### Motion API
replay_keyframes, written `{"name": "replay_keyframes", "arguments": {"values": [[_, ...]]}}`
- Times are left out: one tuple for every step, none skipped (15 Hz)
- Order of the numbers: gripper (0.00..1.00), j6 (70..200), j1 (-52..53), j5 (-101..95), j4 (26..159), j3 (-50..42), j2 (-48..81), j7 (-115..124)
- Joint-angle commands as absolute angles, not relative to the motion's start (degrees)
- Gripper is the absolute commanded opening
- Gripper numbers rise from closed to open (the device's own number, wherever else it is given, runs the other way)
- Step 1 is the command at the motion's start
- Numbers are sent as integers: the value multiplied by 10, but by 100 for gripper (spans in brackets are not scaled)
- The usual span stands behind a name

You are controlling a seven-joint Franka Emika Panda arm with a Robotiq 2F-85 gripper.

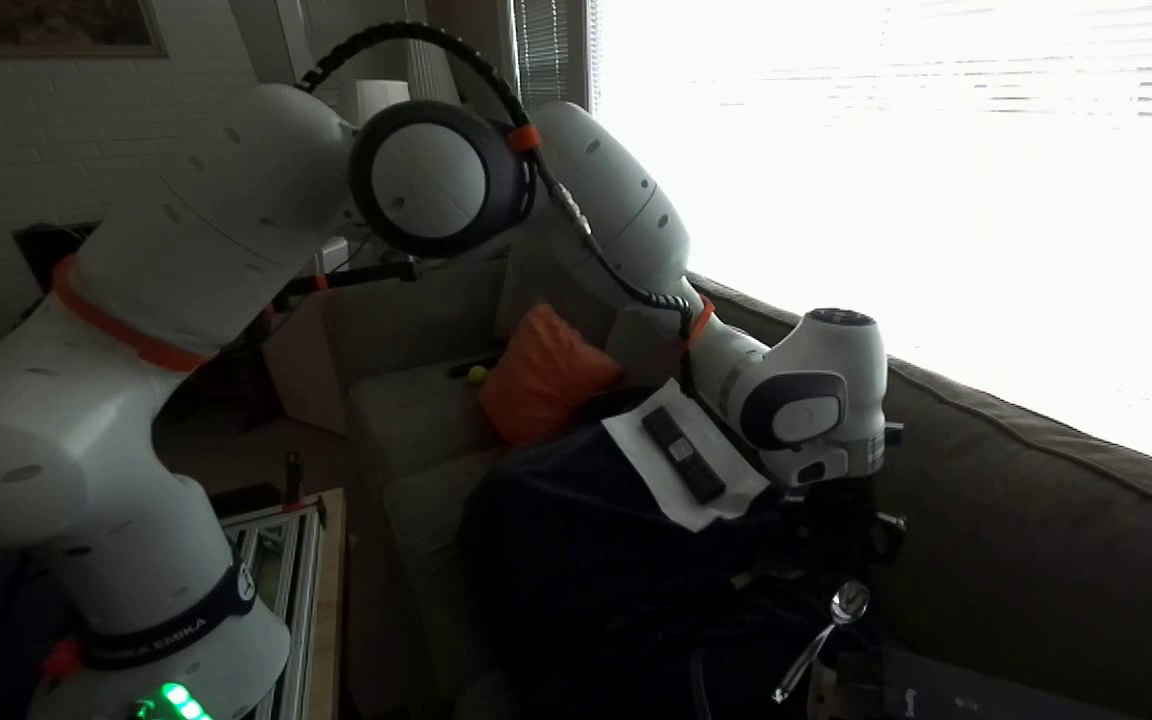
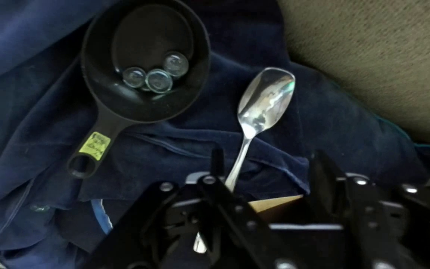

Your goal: Place the object on the silver spoon on the black bag.

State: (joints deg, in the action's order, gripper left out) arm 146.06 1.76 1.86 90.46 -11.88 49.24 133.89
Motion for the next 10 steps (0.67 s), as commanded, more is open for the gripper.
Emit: {"name": "replay_keyframes", "arguments": {"values": [[92, 1410, 8, 29, 974, -86, 400, 1253], [99, 1395, 9, 38, 983, -82, 382, 1248], [100, 1368, 5, 49, 993, -70, 361, 1232], [100, 1343, 4, 53, 1001, -64, 344, 1213], [100, 1317, 8, 53, 1010, -63, 325, 1205], [100, 1296, 7, 55, 1016, -59, 310, 1193], [100, 1270, 10, 53, 1026, -58, 289, 1185], [100, 1255, 11, 50, 1035, -57, 274, 1179], [100, 1236, 15, 39, 1043, -59, 259, 1170], [100, 1215, 28, -1, 1056, -67, 241, 1152]]}}
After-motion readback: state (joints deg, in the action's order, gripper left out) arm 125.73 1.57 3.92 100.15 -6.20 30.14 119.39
